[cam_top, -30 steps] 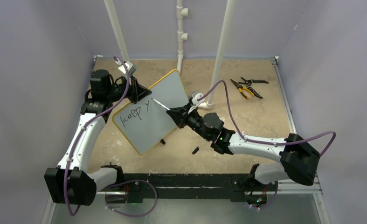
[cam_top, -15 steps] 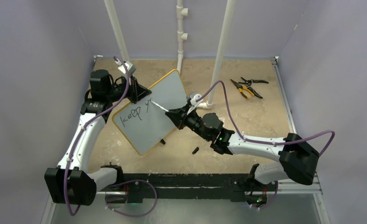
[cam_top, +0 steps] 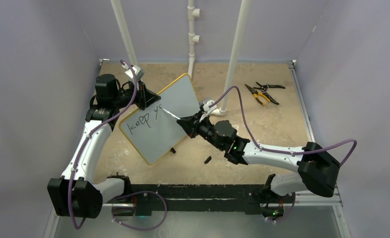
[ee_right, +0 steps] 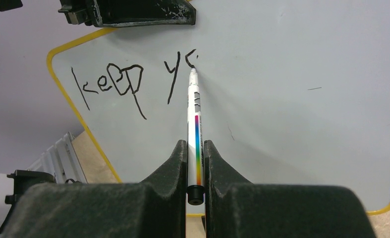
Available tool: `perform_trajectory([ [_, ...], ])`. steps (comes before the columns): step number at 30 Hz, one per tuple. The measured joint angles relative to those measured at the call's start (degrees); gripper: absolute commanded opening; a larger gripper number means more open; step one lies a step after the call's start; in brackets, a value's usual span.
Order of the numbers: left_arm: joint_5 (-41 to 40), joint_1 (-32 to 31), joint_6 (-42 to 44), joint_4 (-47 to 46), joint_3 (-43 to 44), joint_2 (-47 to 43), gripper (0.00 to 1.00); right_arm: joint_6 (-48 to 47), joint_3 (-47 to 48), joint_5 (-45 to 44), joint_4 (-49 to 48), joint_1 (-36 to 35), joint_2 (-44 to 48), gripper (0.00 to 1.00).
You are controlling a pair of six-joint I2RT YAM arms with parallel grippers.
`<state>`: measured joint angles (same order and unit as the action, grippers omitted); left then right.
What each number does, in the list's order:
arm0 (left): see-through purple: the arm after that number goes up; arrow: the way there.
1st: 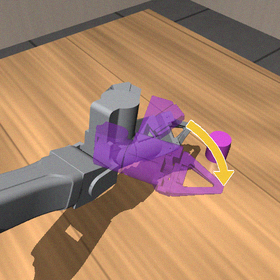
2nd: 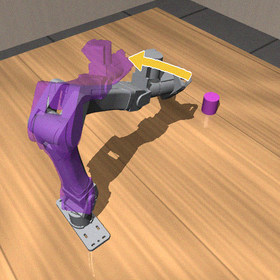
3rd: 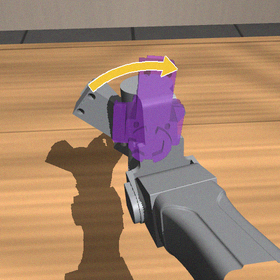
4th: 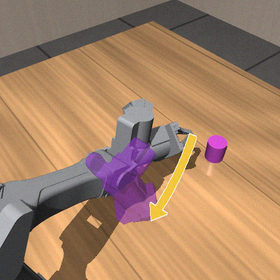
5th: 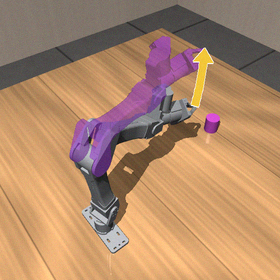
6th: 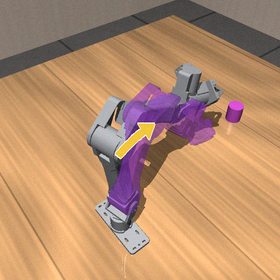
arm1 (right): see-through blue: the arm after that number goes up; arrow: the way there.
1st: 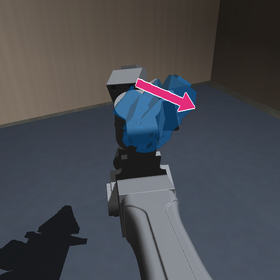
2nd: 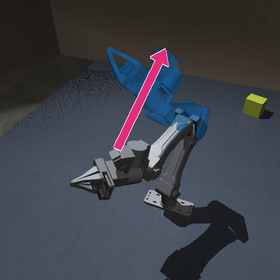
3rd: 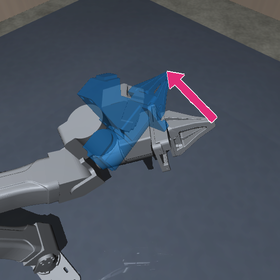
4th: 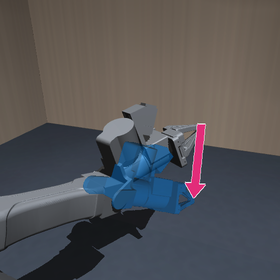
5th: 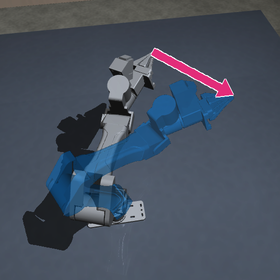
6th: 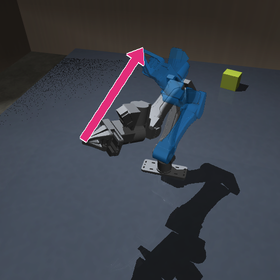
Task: Write a sentence on the whiteboard
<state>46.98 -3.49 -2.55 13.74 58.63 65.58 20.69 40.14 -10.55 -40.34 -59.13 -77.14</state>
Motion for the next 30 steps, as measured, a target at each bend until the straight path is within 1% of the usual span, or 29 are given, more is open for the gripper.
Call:
perform_trajectory([
  [30,0.33,0.11,-0.44,-0.26,-0.04,-0.02,0.00,0.07,0.35,-1.75,-1.38,0.00,-0.13,0.00],
])
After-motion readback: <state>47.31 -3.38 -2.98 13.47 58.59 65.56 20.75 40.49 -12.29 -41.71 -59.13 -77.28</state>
